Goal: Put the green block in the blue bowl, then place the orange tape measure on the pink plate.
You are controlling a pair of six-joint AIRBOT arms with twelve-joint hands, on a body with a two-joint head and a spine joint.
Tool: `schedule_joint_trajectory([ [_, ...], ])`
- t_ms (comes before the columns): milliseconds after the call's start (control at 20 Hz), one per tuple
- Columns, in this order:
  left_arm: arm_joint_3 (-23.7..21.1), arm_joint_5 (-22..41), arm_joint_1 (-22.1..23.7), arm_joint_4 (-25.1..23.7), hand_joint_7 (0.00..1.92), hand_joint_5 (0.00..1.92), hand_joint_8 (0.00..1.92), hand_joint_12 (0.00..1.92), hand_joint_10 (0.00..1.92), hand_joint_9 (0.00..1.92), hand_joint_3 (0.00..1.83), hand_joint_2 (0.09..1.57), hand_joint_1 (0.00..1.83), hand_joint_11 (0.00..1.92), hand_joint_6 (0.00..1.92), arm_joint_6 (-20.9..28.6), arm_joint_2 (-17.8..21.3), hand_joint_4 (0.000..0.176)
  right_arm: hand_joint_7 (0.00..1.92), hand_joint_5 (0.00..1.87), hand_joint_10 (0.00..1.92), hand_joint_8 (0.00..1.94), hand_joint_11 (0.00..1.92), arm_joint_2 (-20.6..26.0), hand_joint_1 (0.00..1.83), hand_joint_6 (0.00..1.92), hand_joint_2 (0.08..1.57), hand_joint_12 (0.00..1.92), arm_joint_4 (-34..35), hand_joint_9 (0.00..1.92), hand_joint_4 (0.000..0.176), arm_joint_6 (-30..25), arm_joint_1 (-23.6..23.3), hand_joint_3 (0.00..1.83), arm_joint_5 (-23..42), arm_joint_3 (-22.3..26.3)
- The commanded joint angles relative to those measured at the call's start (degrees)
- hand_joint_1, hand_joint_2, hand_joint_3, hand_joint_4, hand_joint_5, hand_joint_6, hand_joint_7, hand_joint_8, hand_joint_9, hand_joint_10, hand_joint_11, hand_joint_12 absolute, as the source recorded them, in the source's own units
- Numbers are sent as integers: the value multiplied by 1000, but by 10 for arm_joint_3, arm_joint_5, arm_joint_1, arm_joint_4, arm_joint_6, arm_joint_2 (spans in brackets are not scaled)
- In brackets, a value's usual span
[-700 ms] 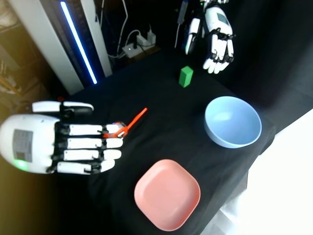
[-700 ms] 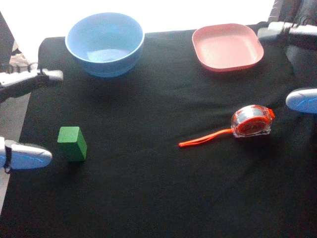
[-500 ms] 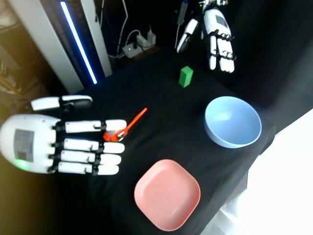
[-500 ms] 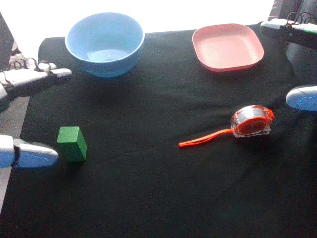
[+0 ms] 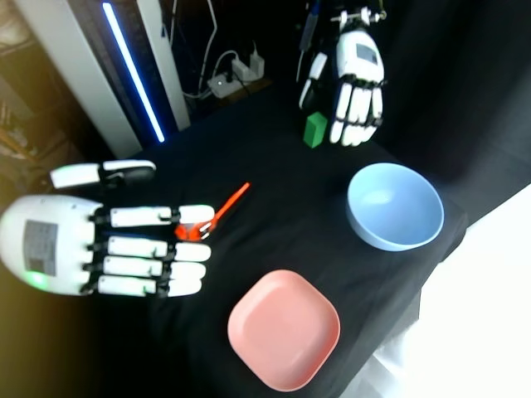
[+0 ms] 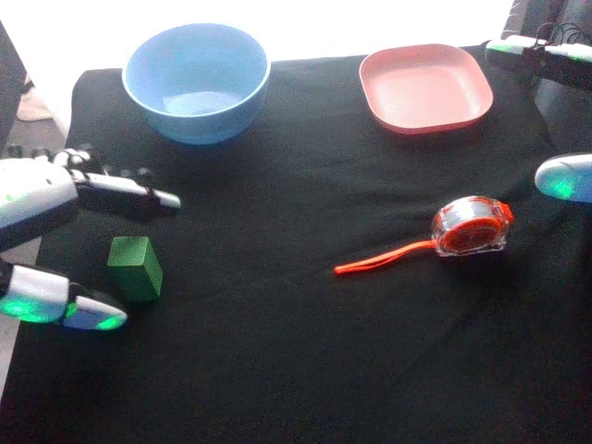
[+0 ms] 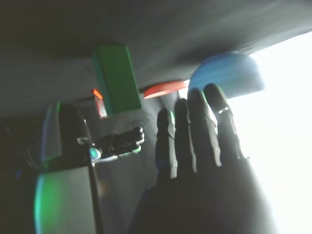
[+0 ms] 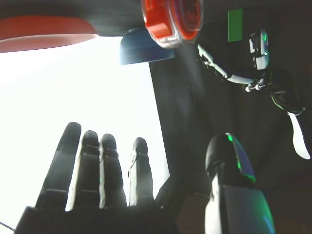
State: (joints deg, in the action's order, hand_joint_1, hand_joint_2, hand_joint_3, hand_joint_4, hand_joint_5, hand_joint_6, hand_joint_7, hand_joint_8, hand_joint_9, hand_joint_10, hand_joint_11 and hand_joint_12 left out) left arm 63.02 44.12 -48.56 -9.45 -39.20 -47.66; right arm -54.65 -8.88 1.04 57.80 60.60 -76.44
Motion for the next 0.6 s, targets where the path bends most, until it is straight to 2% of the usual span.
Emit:
schedule_joint_trajectory([
  [0, 7, 39, 11, 8, 727, 594, 13, 1143, 66, 719, 0, 927, 979, 240, 5, 3, -1, 0, 88, 166, 3, 8, 0, -2, 555, 5, 1023, 294, 25, 52, 141, -5, -5, 3, 63, -2],
  [50, 11, 33, 16, 6, 732, 604, 9, 1190, 66, 722, 1, 945, 978, 207, 2, 3, -6, 0, 88, 160, 3, 6, 0, -2, 542, 2, 1027, 296, 25, 55, 149, -5, -5, 4, 63, -2],
  [100, 14, 28, 20, 5, 787, 654, 23, 1300, 111, 781, 1, 954, 1013, 252, 6, 2, -11, 0, 92, 160, 2, 4, 0, -2, 547, 1, 1032, 313, 25, 58, 149, -5, -5, 3, 63, -2],
  [150, 16, 24, 24, 4, 819, 669, 6, 1332, 253, 746, 0, 968, 1008, 269, 12, 0, -14, 0, 95, 160, 2, 4, 0, -2, 546, 0, 1031, 319, 25, 57, 156, -5, -5, 2, 63, -2],
  [250, 18, 16, 30, 4, 890, 713, 12, 1308, 656, 663, 1, 985, 1026, 394, 6, -8, -18, 0, 106, 163, 2, 2, 0, -3, 538, 0, 1032, 358, 25, 70, 164, -5, -5, 1, 63, -2],
  [300, 19, 13, 33, 4, 923, 763, 18, 1303, 793, 636, 1, 976, 1081, 423, 1, -10, -20, 0, 109, 155, 3, 1, 0, -3, 518, 0, 1031, 382, 25, 79, 174, -5, -4, 0, 63, -2],
  [400, 22, 10, 38, 3, 1016, 846, 41, 1387, 956, 681, 3, 1002, 1103, 507, 5, -13, -26, 0, 110, 159, 1, 1, 0, -3, 539, 2, 1035, 362, 25, 72, 164, -5, -4, 1, 63, -2],
  [450, 24, 10, 39, 3, 1055, 904, 696, 1387, 921, 736, 3, 1048, 1306, 549, 9, -13, -28, 0, 108, 158, 3, 0, 0, -3, 542, 2, 1036, 361, 25, 76, 167, -5, -4, 1, 63, -1],
  [500, 25, 11, 41, 3, 1064, 976, 986, 1322, 832, 789, 1, 1085, 1278, 582, 575, -13, -30, 0, 110, 166, 3, 1, 0, -4, 563, 4, 1041, 356, 25, 77, 153, -5, -3, 3, 63, -1],
  [550, 25, 14, 42, 3, 1027, 964, 1109, 1300, 771, 804, 3, 1106, 1261, 586, 746, -13, -32, 0, 103, 167, 4, 0, 0, -4, 556, 2, 1040, 370, 25, 87, 154, -5, -2, 1, 63, -1],
])
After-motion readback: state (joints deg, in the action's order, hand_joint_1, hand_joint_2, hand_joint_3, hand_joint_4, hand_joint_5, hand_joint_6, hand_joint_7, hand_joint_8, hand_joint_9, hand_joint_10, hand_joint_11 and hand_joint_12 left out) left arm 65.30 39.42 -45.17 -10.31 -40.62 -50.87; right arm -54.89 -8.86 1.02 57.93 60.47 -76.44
